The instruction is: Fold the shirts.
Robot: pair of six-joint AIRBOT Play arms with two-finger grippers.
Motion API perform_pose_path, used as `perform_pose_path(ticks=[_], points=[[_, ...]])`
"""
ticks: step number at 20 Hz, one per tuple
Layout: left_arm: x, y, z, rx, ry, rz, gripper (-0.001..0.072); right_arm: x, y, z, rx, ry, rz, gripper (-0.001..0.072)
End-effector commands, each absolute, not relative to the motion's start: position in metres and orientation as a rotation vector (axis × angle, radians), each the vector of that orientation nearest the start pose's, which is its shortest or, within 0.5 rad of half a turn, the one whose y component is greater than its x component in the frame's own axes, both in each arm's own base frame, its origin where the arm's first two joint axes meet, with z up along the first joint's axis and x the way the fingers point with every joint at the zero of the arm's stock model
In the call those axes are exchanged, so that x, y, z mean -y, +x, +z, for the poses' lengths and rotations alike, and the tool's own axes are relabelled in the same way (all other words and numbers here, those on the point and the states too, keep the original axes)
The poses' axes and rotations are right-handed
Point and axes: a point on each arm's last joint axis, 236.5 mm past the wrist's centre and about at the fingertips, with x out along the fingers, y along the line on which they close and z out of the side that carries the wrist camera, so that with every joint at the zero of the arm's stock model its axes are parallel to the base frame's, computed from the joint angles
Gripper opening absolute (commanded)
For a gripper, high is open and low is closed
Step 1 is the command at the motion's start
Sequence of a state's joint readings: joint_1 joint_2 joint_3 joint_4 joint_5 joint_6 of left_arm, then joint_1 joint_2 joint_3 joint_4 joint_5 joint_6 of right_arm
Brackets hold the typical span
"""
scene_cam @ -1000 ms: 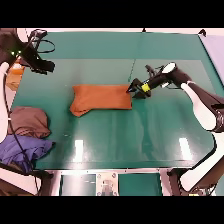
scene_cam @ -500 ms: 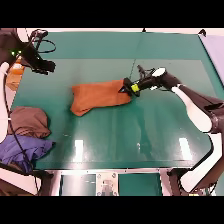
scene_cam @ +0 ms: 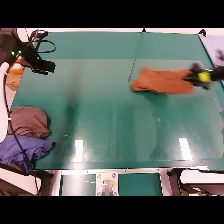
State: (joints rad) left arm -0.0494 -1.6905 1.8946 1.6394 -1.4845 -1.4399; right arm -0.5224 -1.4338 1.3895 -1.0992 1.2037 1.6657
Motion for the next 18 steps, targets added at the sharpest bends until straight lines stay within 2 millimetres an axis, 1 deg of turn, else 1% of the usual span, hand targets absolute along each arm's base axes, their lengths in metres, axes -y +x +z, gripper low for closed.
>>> perform_pose_path(ticks=[1, 2, 3, 4, 6, 8, 9, 11, 12, 14, 15, 16, 17, 18], points=[[0.009, 0.483, 0.069, -1.276, 0.188, -0.075, 0.0028, 0.249, 0.309, 0.050, -1.009, 0.848, -0.590, 0.0016], [0.010, 0.483, 0.069, -1.276, 0.185, -0.079, 0.0028, 0.267, 0.277, 0.041, -1.002, 0.893, -0.657, 0.0016], [0.012, 0.483, 0.069, -1.275, 0.179, -0.086, 0.0028, 0.280, 0.248, 0.030, -1.002, 0.937, -0.711, 0.0016], [0.015, 0.483, 0.069, -1.274, 0.171, -0.096, 0.0028, 0.288, 0.218, 0.014, -1.008, 0.993, -0.765, 0.0016], [0.020, 0.484, 0.069, -1.271, 0.154, -0.115, 0.0028, 0.292, 0.167, -0.017, -0.992, 1.099, -0.880, 0.0016], [0.025, 0.484, 0.069, -1.268, 0.141, -0.129, 0.0028, 0.289, 0.128, -0.041, -0.933, 1.171, -0.990, 0.0016], [0.026, 0.484, 0.069, -1.267, 0.137, -0.133, 0.0028, 0.284, 0.111, -0.053, -0.905, 1.202, -1.041, 0.0016], [0.026, 0.484, 0.069, -1.265, 0.137, -0.134, 0.0027, 0.272, 0.090, -0.075, -0.880, 1.254, -1.103, 0.0016], [0.026, 0.484, 0.069, -1.265, 0.137, -0.135, 0.0028, 0.266, 0.087, -0.085, -0.883, 1.268, -1.112, 0.0016], [0.026, 0.485, 0.069, -1.264, 0.137, -0.135, 0.0028, 0.259, 0.091, -0.094, -0.877, 1.293, -1.105, 0.0021], [0.026, 0.485, 0.069, -1.265, 0.137, -0.135, 0.0028, 0.256, 0.095, -0.093, -0.869, 1.310, -1.093, 0.0201], [0.026, 0.485, 0.069, -1.264, 0.137, -0.135, 0.0028, 0.255, 0.098, -0.089, -0.879, 1.321, -1.075, 0.0537], [0.026, 0.485, 0.069, -1.264, 0.138, -0.135, 0.0028, 0.254, 0.097, -0.079, -0.908, 1.317, -1.057, 0.0577], [0.026, 0.485, 0.069, -1.262, 0.138, -0.135, 0.0028, 0.256, 0.091, -0.064, -0.964, 1.291, -1.048, 0.0576]])
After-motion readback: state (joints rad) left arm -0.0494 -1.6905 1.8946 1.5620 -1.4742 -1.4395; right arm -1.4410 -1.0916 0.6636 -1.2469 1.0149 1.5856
